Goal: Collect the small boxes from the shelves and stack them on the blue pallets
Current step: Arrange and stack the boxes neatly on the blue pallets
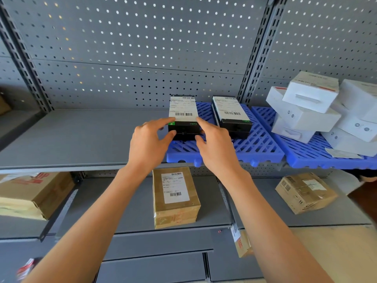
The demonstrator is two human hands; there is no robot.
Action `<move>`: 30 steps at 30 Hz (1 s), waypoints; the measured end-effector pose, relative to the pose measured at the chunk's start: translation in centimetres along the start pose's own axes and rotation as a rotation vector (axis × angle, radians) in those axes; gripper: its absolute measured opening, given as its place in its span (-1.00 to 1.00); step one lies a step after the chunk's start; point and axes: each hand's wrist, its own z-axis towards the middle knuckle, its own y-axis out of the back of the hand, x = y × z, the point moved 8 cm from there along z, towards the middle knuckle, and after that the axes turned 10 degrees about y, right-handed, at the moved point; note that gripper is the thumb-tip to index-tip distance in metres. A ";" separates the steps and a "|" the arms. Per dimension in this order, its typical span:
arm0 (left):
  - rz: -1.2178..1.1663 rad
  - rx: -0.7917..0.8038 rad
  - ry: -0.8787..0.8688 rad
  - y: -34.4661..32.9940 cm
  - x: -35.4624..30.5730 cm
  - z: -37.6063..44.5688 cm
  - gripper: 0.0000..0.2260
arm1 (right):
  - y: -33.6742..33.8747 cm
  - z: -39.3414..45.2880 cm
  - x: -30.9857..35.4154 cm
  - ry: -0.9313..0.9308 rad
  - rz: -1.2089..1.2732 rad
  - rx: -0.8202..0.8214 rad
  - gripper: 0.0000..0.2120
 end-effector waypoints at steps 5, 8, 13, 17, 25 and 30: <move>-0.004 0.000 -0.033 -0.3 0.3 0.2 -0.66 | -0.3 0.2 -0.1 -0.011 -0.029 0.006 -0.51; -0.005 -0.004 -0.036 -0.3 0.3 0.3 -0.66 | -0.5 0.2 -0.2 -0.017 -0.024 -0.007 -0.50; 0.047 -0.010 -0.076 -0.2 -0.1 0.0 -0.63 | -0.3 0.2 0.4 0.034 -0.027 -0.056 -0.53; 0.092 -0.025 -0.131 0.3 -0.9 -0.3 -0.62 | 0.1 0.0 1.0 0.052 -0.080 -0.056 -0.57; 0.167 -0.024 -0.295 1.4 -4.5 -0.9 -0.75 | 3.4 -1.7 1.9 0.040 -0.099 -0.130 -0.72; 0.116 0.014 -0.390 0.9 -8.0 -2.3 -0.84 | 7.0 -4.0 0.8 -0.021 -0.136 -0.207 -0.71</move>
